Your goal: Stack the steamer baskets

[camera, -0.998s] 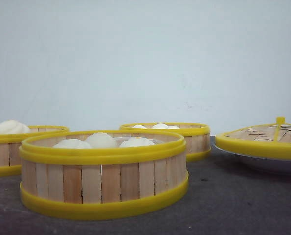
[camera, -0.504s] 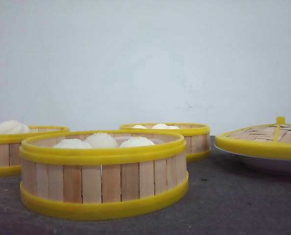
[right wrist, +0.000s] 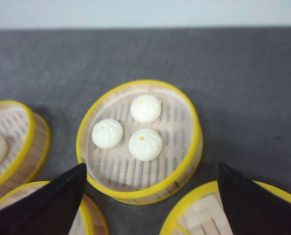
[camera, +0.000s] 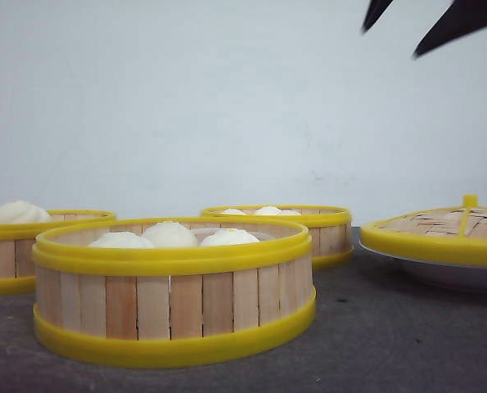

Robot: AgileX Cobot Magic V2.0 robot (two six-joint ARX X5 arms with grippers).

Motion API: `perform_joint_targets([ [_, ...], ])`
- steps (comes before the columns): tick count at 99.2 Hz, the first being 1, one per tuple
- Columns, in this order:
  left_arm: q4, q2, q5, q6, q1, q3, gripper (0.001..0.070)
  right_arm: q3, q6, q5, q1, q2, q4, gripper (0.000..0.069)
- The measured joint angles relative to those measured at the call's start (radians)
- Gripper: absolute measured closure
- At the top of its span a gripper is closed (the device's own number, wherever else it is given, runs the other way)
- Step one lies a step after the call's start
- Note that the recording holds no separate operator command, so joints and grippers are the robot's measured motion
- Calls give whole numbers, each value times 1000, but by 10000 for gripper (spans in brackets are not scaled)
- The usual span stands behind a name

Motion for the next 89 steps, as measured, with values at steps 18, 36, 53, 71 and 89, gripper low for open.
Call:
perform_joint_targets([
  [18, 0, 0, 6, -3, -34, 0, 244, 94, -2, 62, 27, 209, 2, 172],
  [36, 0, 0, 20, -4, -64, 0, 244, 158, -1, 144, 45, 377, 25, 187],
  [53, 0, 0, 21, -3, -79, 0, 244, 199, 15, 190, 50, 499, 49, 229],
  [71, -5, 0, 21, -3, -79, 0, 244, 210, 49, 209, 52, 582, 69, 315],
  [89, -31, 0, 21, 17, -79, 0, 244, 210, 80, 225, 52, 607, 82, 417],
])
